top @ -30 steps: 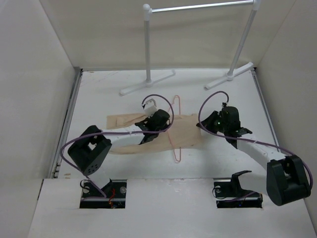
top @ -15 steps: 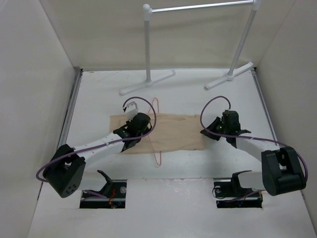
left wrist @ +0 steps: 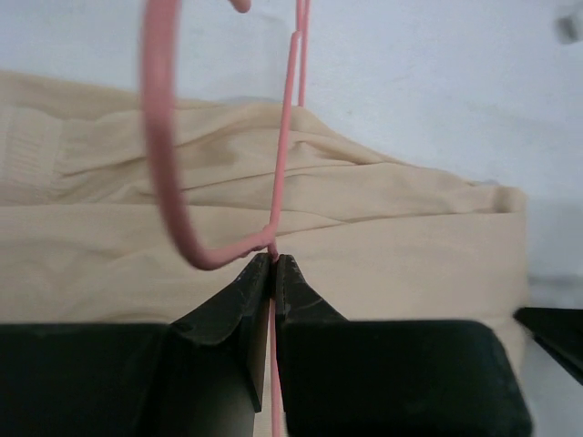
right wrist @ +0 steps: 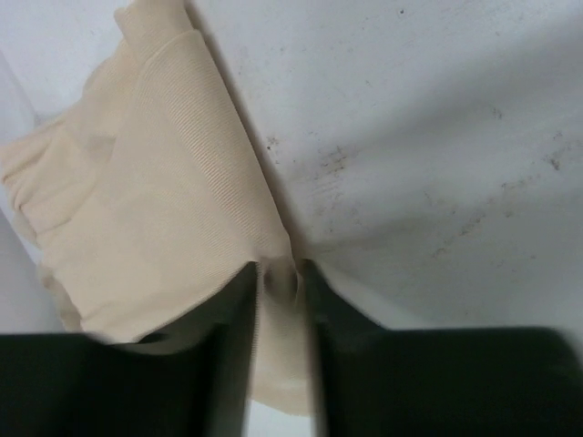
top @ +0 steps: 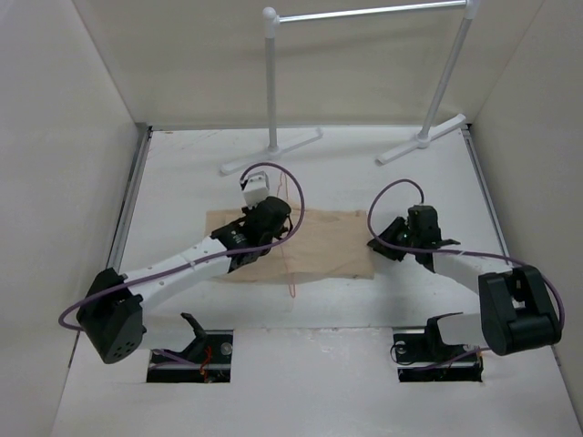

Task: Place the trousers on the hanger
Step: Place the hanger at the clothesline.

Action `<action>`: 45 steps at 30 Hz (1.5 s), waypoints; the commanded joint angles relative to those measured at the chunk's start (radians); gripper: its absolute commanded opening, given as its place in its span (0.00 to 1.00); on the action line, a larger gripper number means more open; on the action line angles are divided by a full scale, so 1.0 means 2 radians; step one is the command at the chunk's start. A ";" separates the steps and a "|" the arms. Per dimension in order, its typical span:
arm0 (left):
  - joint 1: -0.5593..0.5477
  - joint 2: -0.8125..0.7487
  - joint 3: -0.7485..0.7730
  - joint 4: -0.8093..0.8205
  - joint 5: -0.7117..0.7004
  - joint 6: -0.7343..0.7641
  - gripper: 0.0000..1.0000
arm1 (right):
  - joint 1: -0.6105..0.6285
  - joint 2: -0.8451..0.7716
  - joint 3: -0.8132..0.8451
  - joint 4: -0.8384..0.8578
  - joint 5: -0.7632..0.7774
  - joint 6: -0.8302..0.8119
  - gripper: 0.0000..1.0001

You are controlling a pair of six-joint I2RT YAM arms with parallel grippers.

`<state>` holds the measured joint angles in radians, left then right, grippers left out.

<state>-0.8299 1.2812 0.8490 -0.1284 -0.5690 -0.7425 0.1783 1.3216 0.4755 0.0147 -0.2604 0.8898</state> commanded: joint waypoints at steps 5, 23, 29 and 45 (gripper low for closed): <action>-0.029 -0.051 0.188 -0.094 -0.028 0.064 0.00 | 0.008 -0.149 0.041 -0.081 0.009 -0.006 0.58; -0.026 0.039 0.548 -0.296 0.093 0.114 0.00 | 0.273 -0.174 0.373 -0.146 0.015 -0.071 0.68; -0.039 0.045 0.539 -0.280 0.099 0.112 0.00 | 0.327 -0.112 0.410 -0.114 0.004 -0.076 0.65; -0.036 0.037 0.480 -0.234 0.111 0.104 0.00 | 0.358 -0.065 0.377 -0.052 0.010 -0.037 0.15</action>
<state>-0.9096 1.4029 1.8061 -0.7097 -0.3523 -0.5304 0.8841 1.1893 1.2221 -0.1902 -0.2409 0.8013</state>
